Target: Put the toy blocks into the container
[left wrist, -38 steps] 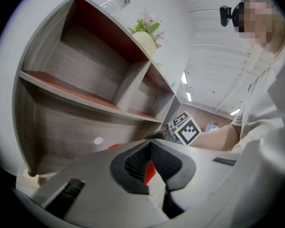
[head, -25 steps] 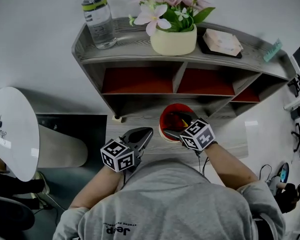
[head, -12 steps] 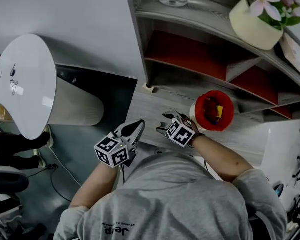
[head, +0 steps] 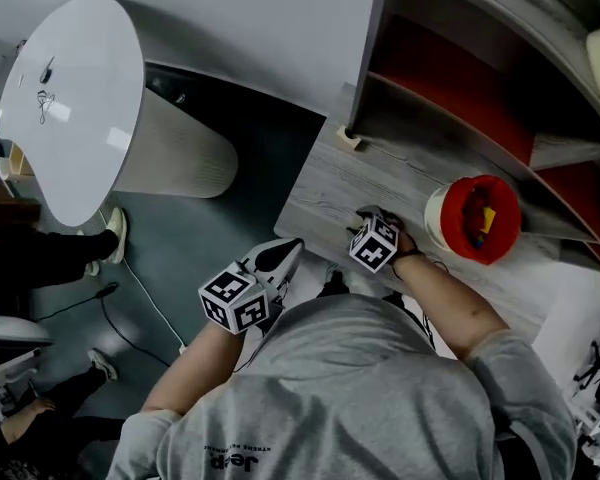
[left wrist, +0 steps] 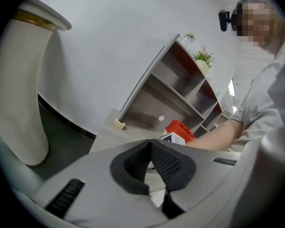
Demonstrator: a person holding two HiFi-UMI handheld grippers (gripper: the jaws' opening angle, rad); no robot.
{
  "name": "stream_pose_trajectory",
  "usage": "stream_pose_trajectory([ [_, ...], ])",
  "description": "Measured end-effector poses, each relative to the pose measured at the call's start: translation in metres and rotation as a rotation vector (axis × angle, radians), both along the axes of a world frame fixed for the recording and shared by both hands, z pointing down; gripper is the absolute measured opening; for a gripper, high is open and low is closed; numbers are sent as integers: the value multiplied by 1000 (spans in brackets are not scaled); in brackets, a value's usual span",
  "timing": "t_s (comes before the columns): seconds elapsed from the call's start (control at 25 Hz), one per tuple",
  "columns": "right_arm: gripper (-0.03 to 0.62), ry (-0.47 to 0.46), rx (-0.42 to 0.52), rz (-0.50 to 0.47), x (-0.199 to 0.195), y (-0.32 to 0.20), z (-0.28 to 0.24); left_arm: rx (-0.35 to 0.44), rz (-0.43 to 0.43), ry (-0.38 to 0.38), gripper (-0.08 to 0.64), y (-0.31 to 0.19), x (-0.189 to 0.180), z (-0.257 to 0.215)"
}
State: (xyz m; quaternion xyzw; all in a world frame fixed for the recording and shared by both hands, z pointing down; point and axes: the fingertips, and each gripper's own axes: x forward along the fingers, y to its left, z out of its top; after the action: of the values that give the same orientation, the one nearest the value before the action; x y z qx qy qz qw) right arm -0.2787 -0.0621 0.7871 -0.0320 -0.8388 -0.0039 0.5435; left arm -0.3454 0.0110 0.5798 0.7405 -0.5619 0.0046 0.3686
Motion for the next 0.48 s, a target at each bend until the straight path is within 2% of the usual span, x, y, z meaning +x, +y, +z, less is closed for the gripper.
stream_pose_trajectory([
  [0.08, 164, -15, -3, -1, -1, 2, -2, 1, 14, 1, 12, -1, 3, 0],
  [0.2, 164, -64, -22, 22, -4, 4, -26, 21, 48, 2, 12, -10, 11, -9],
  [0.32, 164, -156, -45, 94, -2, -5, -80, 57, 103, 5, 12, -28, 25, -26],
  [0.48, 164, -287, -1, 234, 25, -47, -171, 153, 246, 18, 12, -78, 61, -56],
])
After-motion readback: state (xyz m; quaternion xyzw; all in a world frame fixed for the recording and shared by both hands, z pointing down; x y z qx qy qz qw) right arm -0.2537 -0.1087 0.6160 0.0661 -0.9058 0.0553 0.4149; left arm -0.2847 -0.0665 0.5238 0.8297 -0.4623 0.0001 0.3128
